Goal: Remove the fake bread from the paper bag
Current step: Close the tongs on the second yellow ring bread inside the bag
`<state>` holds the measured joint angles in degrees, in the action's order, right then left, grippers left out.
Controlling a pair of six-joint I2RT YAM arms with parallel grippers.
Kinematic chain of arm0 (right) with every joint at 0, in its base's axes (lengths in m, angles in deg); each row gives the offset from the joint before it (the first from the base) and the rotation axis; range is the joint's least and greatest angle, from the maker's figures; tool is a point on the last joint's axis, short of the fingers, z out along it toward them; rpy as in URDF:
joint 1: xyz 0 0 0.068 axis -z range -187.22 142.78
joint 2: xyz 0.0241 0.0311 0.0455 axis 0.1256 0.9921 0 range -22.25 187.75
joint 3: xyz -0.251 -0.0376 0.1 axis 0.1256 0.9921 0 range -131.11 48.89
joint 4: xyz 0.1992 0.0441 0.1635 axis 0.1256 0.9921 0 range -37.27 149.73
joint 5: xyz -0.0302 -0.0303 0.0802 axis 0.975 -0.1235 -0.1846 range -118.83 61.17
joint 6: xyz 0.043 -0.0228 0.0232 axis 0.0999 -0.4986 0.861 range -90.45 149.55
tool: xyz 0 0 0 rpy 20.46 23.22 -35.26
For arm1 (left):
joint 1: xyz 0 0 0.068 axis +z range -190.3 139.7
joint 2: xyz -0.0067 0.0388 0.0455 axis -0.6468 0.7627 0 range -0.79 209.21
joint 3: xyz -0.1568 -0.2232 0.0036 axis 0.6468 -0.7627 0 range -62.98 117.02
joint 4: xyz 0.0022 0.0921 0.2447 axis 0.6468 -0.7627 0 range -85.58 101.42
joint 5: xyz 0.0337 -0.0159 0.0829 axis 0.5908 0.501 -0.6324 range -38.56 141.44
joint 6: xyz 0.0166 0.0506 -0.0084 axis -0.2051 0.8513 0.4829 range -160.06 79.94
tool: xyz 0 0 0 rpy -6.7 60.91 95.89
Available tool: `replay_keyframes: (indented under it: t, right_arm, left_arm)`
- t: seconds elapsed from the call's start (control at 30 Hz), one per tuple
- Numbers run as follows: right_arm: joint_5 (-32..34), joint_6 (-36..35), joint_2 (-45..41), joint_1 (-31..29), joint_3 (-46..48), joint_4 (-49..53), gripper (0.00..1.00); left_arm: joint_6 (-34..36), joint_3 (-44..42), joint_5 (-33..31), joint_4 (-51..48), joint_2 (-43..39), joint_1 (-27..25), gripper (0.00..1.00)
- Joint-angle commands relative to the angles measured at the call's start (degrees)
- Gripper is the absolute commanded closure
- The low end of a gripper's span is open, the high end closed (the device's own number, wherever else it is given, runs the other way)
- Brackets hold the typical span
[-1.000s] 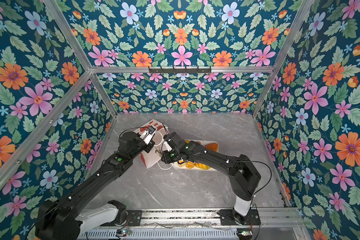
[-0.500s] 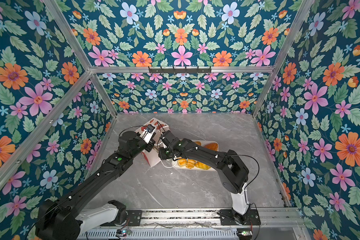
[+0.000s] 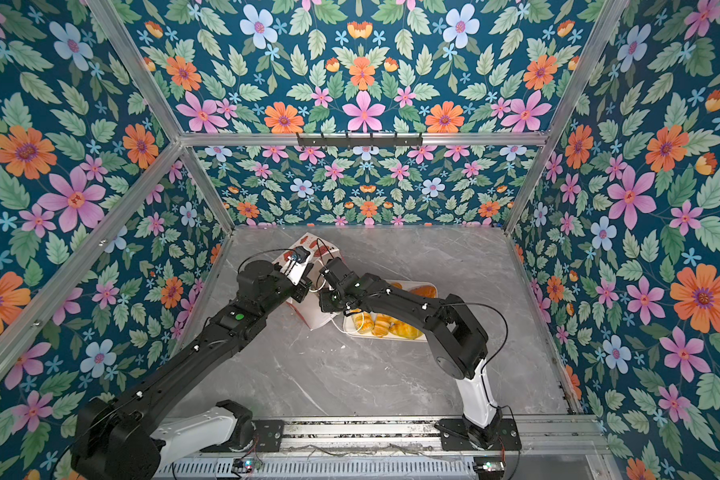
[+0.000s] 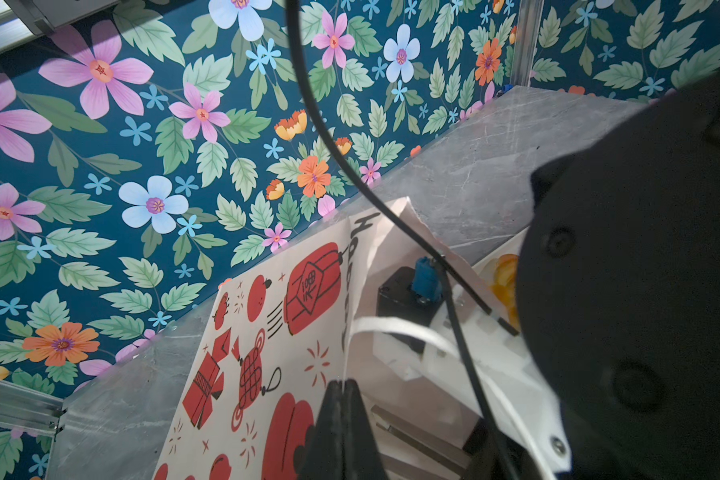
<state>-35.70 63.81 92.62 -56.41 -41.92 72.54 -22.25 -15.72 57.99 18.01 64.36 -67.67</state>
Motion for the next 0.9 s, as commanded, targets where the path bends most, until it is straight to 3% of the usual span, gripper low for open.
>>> replay_keyframes:
  t: [0.0,0.87]
  right_arm:
    - [-2.3,1.7,0.2,0.3,-0.1,-3.9,0.64]
    - [-8.2,4.2,9.4,1.8,-9.4,-4.9,0.65]
  left_arm:
    - [-1.5,0.3,1.5,1.3,0.1,-0.1,0.98]
    - [-1.8,-0.1,2.8,1.8,0.7,-0.7,0.98]
